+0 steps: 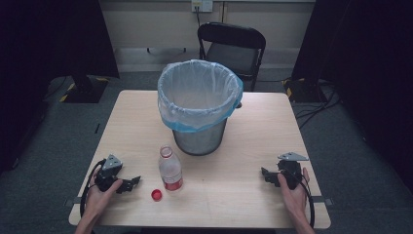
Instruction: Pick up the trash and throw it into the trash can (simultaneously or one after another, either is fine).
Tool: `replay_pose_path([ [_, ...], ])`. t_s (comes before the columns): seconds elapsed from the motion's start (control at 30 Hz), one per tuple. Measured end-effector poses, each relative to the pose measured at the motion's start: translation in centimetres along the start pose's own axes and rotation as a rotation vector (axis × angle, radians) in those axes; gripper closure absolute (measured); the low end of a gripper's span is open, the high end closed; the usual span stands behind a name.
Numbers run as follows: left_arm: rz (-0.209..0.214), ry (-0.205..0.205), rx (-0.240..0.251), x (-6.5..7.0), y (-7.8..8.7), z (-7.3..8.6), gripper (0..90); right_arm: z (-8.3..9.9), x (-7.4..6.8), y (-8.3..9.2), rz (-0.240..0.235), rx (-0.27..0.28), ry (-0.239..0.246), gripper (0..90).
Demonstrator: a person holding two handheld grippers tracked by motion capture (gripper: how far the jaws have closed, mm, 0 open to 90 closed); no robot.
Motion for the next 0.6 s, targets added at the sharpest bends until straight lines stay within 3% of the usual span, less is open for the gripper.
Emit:
replay_pose_path([
  [0.23, 0.006, 0.006, -0.001, 0.0, 0.2, 0.0, 8.2, 0.0, 0.0, 0.0, 0.001, 0.000, -0.001, 11.0],
  [0.3, -0.001, 0.006, -0.004, -0.2, 0.4, 0.1, 16.5, 0.0, 0.0, 0.0, 0.001, 0.000, -0.002, 11.0],
  [0.43, 0.041, 0.032, 0.005, -0.1, 0.9, 0.0, 16.8, 0.0, 0.0, 0.0, 0.010, 0.003, -0.011, 11.0],
  [0.5, 0.053, 0.047, 0.016, 0.1, 1.2, -0.3, 19.2, 0.0, -0.1, 0.0, 0.012, 0.004, -0.012, 11.0],
  [0.53, 0.086, 0.076, 0.066, 0.3, 1.7, -1.1, 20.2, 0.0, -0.1, 0.0, 0.012, 0.004, -0.012, 11.0],
  [0.6, 0.089, 0.064, 0.087, 0.7, 2.0, -1.8, 20.6, 0.0, 0.0, 0.0, 0.012, 0.004, -0.012, 11.0],
])
Point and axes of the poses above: each handheld gripper's, and its own axes: y roughly backward along the jaws, z roughly out of its underside, x roughly to its right, the point moved 7 cm from there along -y, roughly forward along the jaws, and after that the axes turned 12 degrees about -y, right-handed, at the moved point
